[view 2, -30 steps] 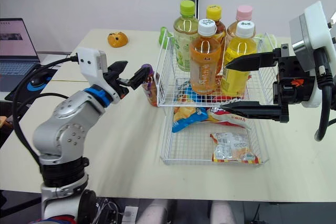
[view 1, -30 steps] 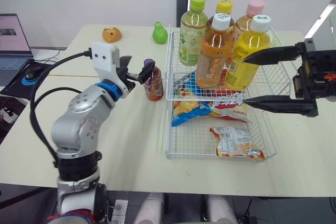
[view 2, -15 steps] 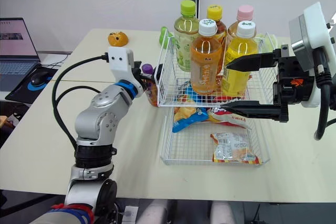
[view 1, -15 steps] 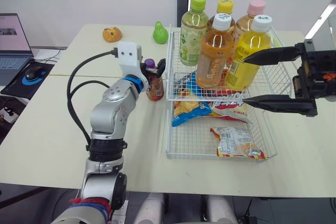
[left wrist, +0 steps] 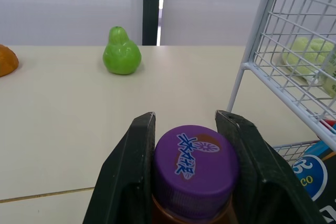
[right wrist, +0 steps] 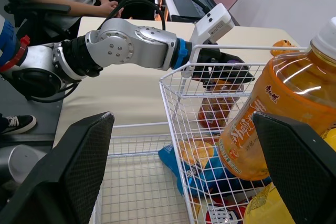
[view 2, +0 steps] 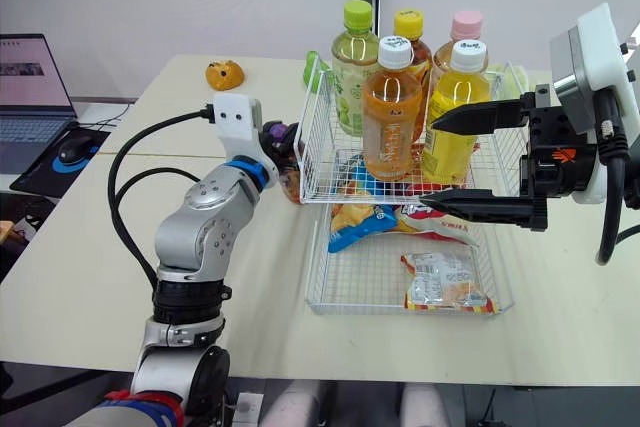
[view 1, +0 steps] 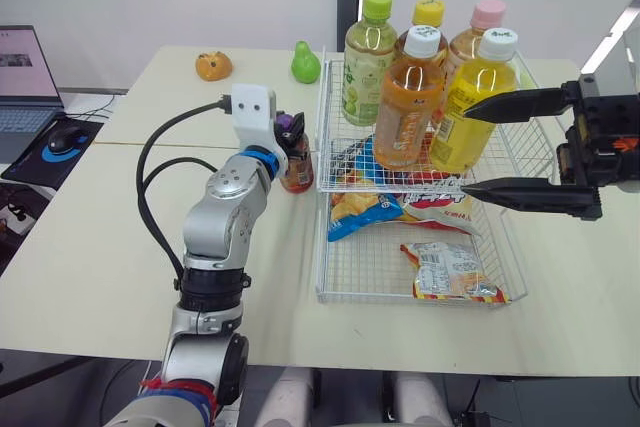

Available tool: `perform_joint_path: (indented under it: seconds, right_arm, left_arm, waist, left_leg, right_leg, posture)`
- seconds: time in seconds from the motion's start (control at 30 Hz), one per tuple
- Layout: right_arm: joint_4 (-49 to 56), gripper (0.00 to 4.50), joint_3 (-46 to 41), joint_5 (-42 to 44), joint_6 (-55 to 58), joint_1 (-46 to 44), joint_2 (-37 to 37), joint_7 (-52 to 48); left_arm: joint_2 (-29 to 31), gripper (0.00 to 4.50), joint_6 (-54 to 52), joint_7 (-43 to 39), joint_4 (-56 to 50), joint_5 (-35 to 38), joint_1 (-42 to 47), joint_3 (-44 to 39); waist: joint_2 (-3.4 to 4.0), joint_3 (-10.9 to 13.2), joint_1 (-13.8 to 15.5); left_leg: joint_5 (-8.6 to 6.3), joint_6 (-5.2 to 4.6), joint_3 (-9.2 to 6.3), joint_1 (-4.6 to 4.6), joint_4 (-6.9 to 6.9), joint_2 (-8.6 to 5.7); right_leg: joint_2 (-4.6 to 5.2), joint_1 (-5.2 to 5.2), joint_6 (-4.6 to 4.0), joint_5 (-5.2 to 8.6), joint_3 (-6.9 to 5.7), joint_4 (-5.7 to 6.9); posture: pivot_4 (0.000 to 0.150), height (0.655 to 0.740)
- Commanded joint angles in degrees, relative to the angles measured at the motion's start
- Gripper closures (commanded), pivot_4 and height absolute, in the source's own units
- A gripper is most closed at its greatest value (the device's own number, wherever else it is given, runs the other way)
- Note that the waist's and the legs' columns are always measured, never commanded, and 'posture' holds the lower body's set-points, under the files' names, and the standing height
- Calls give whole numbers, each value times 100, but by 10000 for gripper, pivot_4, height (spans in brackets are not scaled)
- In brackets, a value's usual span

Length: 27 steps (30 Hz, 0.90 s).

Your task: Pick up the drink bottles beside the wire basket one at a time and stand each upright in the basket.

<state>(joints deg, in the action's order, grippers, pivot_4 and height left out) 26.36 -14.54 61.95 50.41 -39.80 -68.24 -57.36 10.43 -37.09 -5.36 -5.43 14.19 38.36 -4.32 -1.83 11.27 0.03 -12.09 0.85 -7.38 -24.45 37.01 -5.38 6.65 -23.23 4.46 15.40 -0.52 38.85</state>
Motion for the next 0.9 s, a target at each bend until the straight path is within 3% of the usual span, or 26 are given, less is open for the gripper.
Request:
perform_joint_path:
  seconds: [0.03,0.57,0.7,0.9]
  right_arm:
    - [47,0,-229,-37,-106,-20,10,21]
    - [187,0,-772,-15,-92,370,0,239]
    - [299,0,-1030,-121,-195,618,10,262]
    - [459,0,-1539,-285,-503,1085,113,203]
  left_arm:
    - [-13,30944,37,35,-352,-67,-32,27]
    - [167,30944,-282,-22,-967,-4,-152,-96]
    - [643,30944,-695,-341,-1518,297,-194,-422]
    - [2028,30944,-1162,-1514,-1573,1238,321,-1221]
  waist:
    - [0,0,-2]
    - [0,0,-3]
    - [0,1,-14]
    - [-1,1,-11]
  left_leg:
    - [0,0,0,0,0,0]
    - [0,0,1,-1,0,1]
    - [0,0,0,-1,-2,5]
    - [0,0,-4,-3,-2,6]
  right_leg:
    - [0,0,0,0,0,0]
    - [0,0,0,0,1,-1]
    - [-4,-4,0,0,2,-1]
    - [-9,-5,-1,1,-2,-1]
  posture:
    - [1500,7400]
    - [1500,7400]
    - [1500,7400]
    - [1500,7400]
